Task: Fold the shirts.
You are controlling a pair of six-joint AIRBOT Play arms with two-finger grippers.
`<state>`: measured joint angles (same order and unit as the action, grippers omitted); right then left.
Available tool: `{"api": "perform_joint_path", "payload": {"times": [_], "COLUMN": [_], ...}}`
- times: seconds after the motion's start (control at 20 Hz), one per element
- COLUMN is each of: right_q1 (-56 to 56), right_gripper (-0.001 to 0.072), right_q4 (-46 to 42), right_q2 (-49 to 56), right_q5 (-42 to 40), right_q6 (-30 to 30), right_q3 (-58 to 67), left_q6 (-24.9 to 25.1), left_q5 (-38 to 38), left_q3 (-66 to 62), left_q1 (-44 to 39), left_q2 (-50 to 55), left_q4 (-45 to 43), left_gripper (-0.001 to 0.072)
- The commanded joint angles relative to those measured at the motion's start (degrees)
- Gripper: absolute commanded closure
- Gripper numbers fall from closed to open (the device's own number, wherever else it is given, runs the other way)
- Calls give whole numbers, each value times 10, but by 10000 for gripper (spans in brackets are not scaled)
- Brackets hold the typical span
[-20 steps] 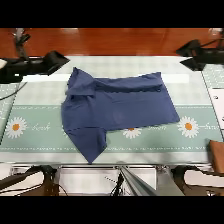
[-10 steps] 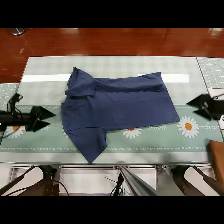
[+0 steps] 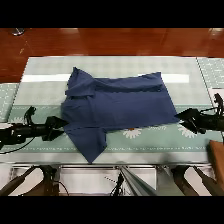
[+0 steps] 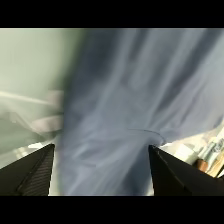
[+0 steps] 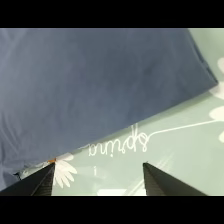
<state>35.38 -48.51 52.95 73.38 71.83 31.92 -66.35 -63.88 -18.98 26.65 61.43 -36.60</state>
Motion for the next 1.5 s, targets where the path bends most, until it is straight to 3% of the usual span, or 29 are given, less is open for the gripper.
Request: {"api": "perform_joint_path", "payload": {"times": [0.0,0.1,0.15,0.2,0.25,0.45,0.8,1.15,1.2,1.25,1.3,1.45], "right_q1": [0,5,14,26,41,76,66,-65,-78,-89,-98,-116], "right_gripper": [78,78,78,78,78,78,79,103,245,616,691,692], "right_q4": [5,-1,-18,-48,-86,-132,65,85,83,86,85,76], "right_q2": [-3,-3,0,5,15,73,221,263,263,263,263,251], "right_q5": [-13,-41,-58,-69,-73,-72,-91,-184,-184,-173,-150,-50], "right_q6": [5,18,31,50,71,89,-25,-16,-10,-13,-19,-14], "right_q3": [-7,-5,2,14,29,45,46,56,65,77,96,207], "left_q6": [34,42,42,42,44,43,41,42,42,41,42,42], "left_q5": [98,114,116,111,103,63,53,53,53,53,53,29], "left_q3": [15,13,11,5,-3,-50,-63,-64,-64,-64,-66,-130], "left_q1": [-70,-110,-119,-119,-119,-119,-119,-119,-119,-119,-119,-119], "left_q2": [-1,2,7,9,9,8,7,7,7,7,7,5], "left_q4": [41,49,49,49,49,49,52,54,54,54,57,87], "left_gripper": [8,20,197,642,682,682,682,682,681,681,681,682]}}
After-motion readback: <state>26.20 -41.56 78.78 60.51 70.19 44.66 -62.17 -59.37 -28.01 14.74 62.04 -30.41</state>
